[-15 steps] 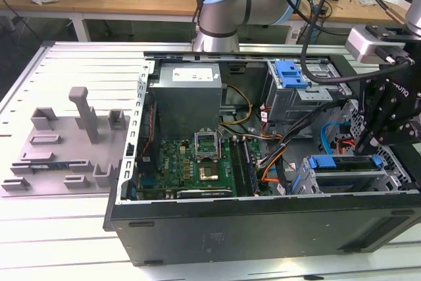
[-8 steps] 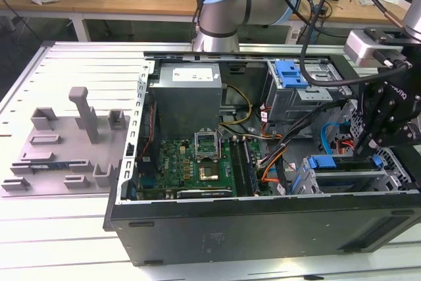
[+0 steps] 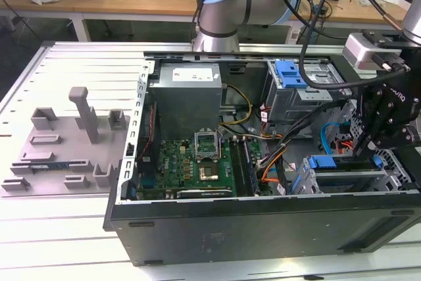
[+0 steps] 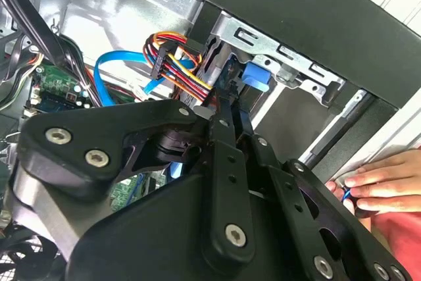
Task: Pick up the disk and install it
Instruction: 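Insert the first disk wire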
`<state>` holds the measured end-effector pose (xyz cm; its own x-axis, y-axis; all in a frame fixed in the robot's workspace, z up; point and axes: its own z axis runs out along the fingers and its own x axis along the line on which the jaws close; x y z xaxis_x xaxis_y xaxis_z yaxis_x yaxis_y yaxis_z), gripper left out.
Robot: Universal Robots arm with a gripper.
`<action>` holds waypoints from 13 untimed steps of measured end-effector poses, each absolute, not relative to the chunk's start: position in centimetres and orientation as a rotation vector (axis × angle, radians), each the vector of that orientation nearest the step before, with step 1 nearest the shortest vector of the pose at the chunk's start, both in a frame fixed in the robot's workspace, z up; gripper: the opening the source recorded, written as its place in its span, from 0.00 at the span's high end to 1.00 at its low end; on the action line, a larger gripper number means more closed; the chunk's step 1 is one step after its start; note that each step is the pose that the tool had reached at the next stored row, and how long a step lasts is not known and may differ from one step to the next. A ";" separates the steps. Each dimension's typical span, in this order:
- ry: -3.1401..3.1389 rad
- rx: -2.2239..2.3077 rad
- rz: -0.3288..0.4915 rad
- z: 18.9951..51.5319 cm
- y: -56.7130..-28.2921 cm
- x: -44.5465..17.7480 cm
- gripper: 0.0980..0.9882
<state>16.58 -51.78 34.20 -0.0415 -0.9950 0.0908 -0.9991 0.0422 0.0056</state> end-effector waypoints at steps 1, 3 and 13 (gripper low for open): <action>-2.216 2.125 0.091 34.1 -51.8 16.6 0.92; -2.216 2.125 0.091 34.1 -51.8 16.6 0.92; -2.216 2.125 0.091 33.5 -51.9 16.6 0.92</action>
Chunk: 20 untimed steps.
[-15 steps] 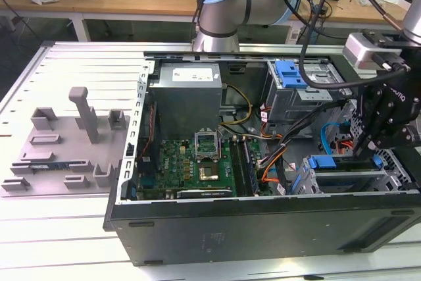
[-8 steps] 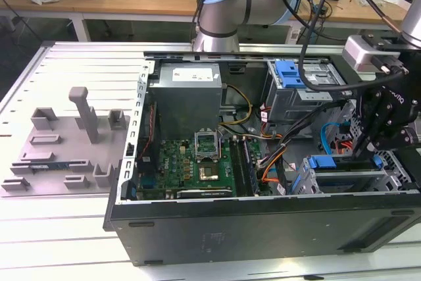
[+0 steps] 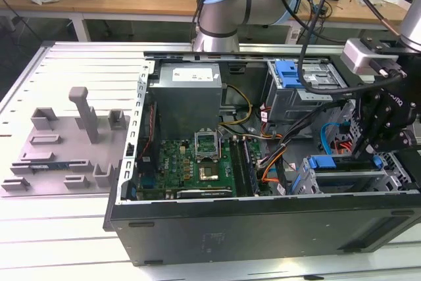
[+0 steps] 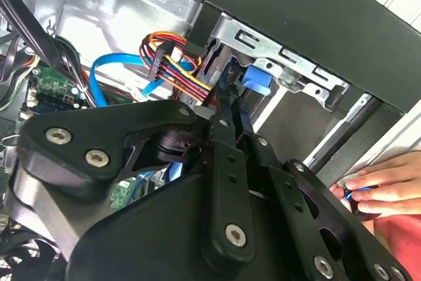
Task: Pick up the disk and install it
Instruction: 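Insert the first disk wire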
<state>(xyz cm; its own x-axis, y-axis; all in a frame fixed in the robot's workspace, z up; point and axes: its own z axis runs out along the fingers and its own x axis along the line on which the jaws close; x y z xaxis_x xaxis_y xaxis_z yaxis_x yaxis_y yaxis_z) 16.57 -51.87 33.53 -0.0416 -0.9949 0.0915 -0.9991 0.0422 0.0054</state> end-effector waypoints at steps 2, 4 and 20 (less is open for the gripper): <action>-2.216 2.125 0.092 33.5 -51.9 16.5 0.92; -2.217 2.126 0.088 33.4 -51.9 16.4 0.91; -2.217 2.125 0.097 39.2 -50.9 16.5 0.70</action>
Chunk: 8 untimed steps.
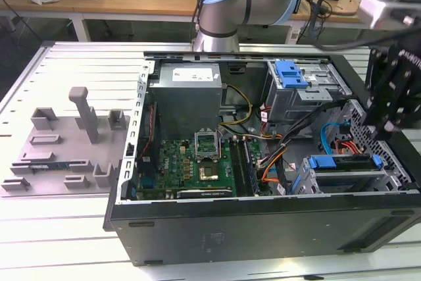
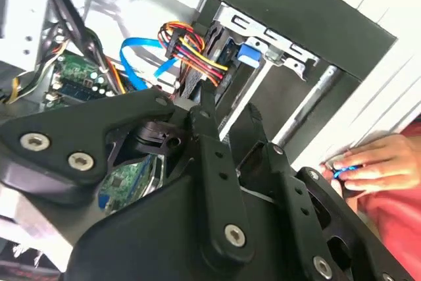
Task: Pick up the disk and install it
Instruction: 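Insert the first disk wire, then insert the second disk wire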
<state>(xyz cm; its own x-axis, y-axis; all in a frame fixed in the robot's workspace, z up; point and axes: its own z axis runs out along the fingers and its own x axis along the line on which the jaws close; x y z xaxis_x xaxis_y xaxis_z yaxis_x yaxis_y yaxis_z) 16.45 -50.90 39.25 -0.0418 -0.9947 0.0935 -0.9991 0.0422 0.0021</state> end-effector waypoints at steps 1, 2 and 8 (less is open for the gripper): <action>-2.215 2.124 0.100 39.3 -50.8 16.5 0.70; -2.215 2.124 0.101 39.3 -50.8 16.5 0.70; -2.214 2.123 0.102 39.3 -50.8 16.5 0.70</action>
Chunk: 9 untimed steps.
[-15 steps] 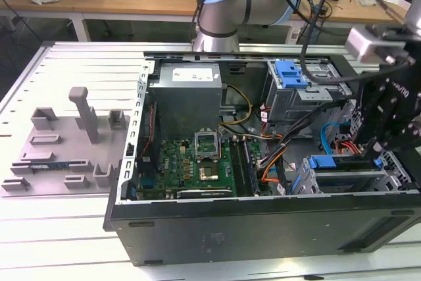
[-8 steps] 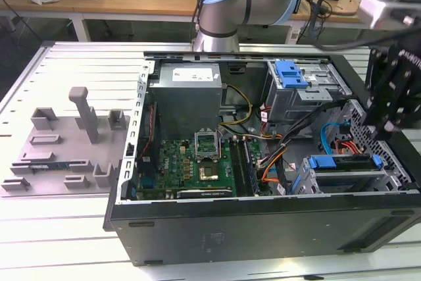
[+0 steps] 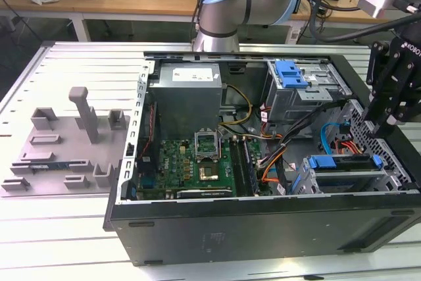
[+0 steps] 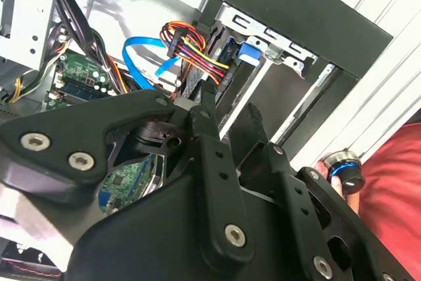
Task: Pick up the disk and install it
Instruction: 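Insert the second disk wire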
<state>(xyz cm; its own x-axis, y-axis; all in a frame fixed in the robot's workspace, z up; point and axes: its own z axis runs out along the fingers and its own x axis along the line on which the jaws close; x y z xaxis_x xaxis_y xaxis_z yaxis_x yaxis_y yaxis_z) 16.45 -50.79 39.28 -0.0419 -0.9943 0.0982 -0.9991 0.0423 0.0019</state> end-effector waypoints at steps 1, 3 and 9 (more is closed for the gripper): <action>-2.214 2.123 0.103 39.3 -50.8 16.5 0.70; -2.214 2.123 0.103 39.3 -50.8 16.4 0.70; -2.210 2.119 0.111 39.3 -50.5 16.5 0.70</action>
